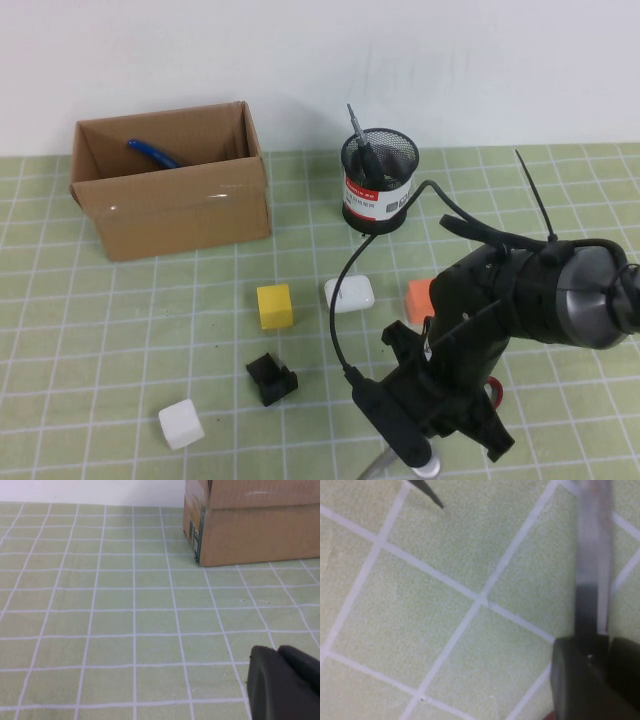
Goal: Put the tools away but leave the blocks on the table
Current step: Pick up the scissors from the table, then place the Scissors into the box
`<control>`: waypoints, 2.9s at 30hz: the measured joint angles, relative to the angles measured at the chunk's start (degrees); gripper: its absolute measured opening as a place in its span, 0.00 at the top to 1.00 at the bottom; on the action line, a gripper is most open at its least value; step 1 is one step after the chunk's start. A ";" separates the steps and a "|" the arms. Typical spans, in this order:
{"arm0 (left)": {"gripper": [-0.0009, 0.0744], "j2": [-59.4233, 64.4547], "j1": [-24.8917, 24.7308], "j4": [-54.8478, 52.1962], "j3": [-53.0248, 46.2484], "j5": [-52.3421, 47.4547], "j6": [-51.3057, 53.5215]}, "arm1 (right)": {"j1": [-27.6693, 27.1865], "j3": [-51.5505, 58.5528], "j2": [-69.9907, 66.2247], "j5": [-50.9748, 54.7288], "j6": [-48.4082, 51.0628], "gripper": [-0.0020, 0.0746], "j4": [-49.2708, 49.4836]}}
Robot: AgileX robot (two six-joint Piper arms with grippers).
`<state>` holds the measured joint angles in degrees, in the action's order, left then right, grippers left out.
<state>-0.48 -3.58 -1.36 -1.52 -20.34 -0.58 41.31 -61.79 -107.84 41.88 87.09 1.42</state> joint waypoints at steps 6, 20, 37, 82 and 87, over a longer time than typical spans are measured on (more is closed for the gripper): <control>0.99 0.00 0.00 0.00 0.00 0.00 0.00 | 0.00 -0.34 -0.47 0.65 0.57 0.89 -0.10; 0.99 0.00 0.00 0.00 0.00 0.00 0.00 | 0.00 0.27 5.83 -2.23 -24.38 0.98 -0.87; 0.99 0.00 0.00 0.00 0.00 0.00 0.00 | 2.27 -36.93 2.70 -17.29 -44.67 0.90 4.40; 0.99 0.00 0.00 0.00 0.00 0.00 0.00 | 2.27 -81.84 -33.82 -13.92 -33.95 0.70 2.57; 0.99 0.00 0.00 0.00 0.00 0.00 0.00 | 2.27 -81.93 -33.63 -13.92 -33.95 0.59 2.41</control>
<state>-0.48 -3.58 -1.36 -1.52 -20.34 -0.58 43.58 -143.72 -141.47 27.96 53.14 3.82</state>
